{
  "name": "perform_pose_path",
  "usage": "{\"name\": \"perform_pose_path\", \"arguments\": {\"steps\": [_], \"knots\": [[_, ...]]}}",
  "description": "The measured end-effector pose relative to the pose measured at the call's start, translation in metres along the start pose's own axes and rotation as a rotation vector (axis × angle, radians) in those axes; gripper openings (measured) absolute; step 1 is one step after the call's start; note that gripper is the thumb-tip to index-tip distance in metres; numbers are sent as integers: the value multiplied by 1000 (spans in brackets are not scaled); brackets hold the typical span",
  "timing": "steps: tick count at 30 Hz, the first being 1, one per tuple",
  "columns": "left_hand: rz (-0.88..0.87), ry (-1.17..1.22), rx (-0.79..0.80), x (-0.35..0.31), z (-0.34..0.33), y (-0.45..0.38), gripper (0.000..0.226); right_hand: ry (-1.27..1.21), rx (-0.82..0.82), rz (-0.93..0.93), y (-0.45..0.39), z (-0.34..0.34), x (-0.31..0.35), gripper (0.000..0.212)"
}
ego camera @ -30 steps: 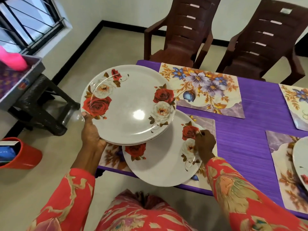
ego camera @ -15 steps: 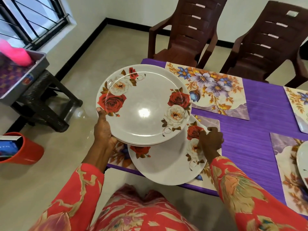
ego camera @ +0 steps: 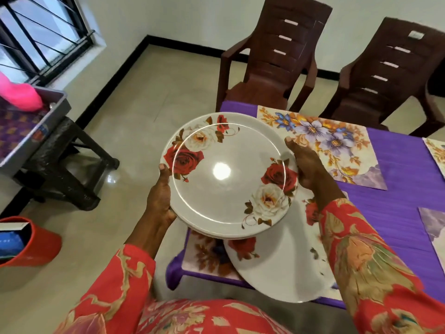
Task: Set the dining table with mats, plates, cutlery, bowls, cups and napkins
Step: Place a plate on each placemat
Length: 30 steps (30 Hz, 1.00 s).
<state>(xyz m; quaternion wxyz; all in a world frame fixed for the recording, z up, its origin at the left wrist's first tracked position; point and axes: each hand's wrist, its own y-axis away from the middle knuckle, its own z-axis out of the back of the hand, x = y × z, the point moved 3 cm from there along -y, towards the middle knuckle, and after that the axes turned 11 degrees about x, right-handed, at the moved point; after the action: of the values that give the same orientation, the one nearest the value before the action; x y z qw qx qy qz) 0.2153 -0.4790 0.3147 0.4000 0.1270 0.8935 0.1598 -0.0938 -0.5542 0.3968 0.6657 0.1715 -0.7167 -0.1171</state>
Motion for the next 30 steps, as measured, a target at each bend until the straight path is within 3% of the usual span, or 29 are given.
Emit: {"name": "perform_pose_path", "arguments": {"steps": [4,12,21,30], "knots": [[79,-60,32,-44,33,-19,95,61,-115,38,-16,-47,-8,7],[168,-144,74,-130,102,-41,79,191,-367,57,-47,-134,-41,8],[208,-63,123,-182,140,-60,55,203,-391,4,-89,-195,-51,14],[237,-49,90,-222,148,-130,48,138,-406,8,-164,-220,-28,14]]}}
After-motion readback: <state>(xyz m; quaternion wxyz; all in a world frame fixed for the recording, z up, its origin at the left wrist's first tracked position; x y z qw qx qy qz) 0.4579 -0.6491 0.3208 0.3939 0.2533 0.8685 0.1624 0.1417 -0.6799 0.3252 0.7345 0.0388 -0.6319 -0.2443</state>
